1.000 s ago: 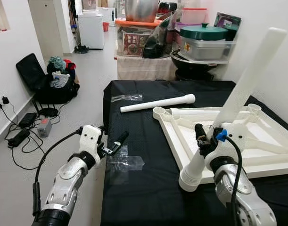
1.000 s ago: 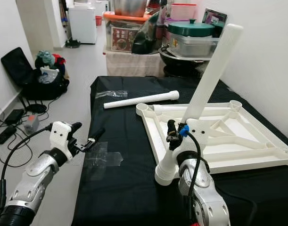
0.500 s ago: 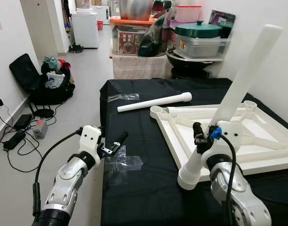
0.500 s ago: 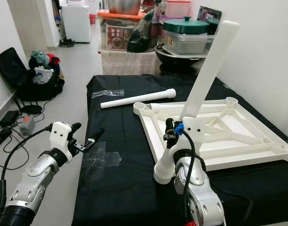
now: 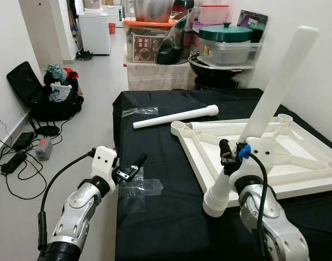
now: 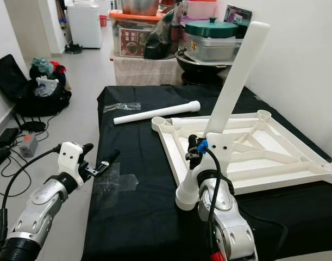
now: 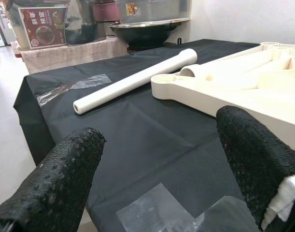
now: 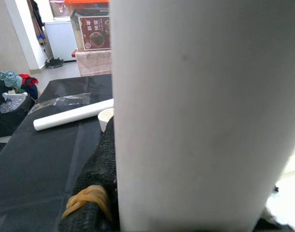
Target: Building children table
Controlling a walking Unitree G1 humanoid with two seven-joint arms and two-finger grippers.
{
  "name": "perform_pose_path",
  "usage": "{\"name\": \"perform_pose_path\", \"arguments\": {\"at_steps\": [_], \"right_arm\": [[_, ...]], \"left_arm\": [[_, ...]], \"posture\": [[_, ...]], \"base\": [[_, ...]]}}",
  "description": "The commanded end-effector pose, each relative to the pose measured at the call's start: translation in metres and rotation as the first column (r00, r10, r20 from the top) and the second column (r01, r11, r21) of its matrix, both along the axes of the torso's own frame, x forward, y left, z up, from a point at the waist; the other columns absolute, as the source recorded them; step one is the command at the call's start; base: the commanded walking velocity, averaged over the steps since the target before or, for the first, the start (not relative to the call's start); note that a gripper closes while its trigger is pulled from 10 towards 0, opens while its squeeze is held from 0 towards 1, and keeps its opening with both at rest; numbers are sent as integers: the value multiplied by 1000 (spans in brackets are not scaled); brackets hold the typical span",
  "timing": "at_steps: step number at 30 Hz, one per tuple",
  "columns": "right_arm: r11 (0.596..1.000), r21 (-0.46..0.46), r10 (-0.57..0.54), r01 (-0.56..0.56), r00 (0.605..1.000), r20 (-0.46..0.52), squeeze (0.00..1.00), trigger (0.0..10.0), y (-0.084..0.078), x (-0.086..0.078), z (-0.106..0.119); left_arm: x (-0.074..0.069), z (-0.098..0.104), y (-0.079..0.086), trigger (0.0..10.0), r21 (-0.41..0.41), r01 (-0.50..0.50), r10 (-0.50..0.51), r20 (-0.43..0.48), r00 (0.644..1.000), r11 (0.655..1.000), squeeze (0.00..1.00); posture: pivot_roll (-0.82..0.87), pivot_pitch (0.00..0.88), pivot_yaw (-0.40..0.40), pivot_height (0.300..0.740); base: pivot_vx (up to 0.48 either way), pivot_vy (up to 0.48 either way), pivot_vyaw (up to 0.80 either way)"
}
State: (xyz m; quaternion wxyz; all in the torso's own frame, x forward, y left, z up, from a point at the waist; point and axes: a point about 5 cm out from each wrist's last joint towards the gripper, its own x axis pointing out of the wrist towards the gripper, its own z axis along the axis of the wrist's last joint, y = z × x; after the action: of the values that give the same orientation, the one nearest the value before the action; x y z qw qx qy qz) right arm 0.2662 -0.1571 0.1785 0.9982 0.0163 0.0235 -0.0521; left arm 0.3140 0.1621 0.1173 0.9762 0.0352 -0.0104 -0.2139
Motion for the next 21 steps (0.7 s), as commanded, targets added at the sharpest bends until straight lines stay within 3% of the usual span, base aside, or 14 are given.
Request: {"name": "perform_pose_path", "arguments": {"at_steps": [1, 2, 4, 5, 10, 11, 17, 21], "right_arm": [[979, -173, -144, 103, 958, -247, 0, 10000, -22, -5, -44], [981, -168, -141, 101, 959, -247, 227, 10000, -22, -5, -45], [981, -168, -141, 101, 959, -247, 227, 10000, -22, -5, -45], [981, -167, -137, 98, 962, -238, 592, 10000, -21, -5, -43], [984, -155, -113, 83, 973, -200, 565, 10000, -19, -2, -37], [990, -128, -82, 62, 984, -159, 0, 10000, -17, 0, -31], [998, -66, 3, -8, 997, -72, 0, 10000, -16, 5, -20], [998, -28, 63, -63, 998, -25, 0, 10000, -30, 9, -12]], "left_arm": [[0, -2, -3, 10000, 5, 7, -7, -3, 1000, 1000, 0], [0, -2, -3, 10000, 6, 7, -7, -3, 1000, 1000, 0], [0, -2, -3, 10000, 6, 7, -7, -3, 1000, 1000, 0], [0, -3, -3, 10000, 6, 6, -6, -3, 1000, 1000, 0], [1, -2, -3, 10000, 6, 5, -5, -4, 1000, 1000, 0], [1, -2, -3, 10000, 6, 5, -5, -4, 1000, 1000, 0], [2, -2, -3, 10000, 7, 5, -5, -4, 1000, 1000, 0], [2, -2, -2, 10000, 11, 5, -5, -3, 1000, 1000, 0]], "posture": [[24, 0, -78, 740], [24, 0, -78, 740], [24, 0, -78, 740], [22, 0, -78, 740], [21, 0, -77, 740], [20, 0, -76, 740], [20, 0, -74, 740], [25, 0, -73, 740]], "base": [[0, 0, 0], [0, 0, 0], [0, 0, 0], [0, 0, 0], [0, 0, 0], [0, 0, 0], [0, 0, 0], [0, 0, 0]]}}
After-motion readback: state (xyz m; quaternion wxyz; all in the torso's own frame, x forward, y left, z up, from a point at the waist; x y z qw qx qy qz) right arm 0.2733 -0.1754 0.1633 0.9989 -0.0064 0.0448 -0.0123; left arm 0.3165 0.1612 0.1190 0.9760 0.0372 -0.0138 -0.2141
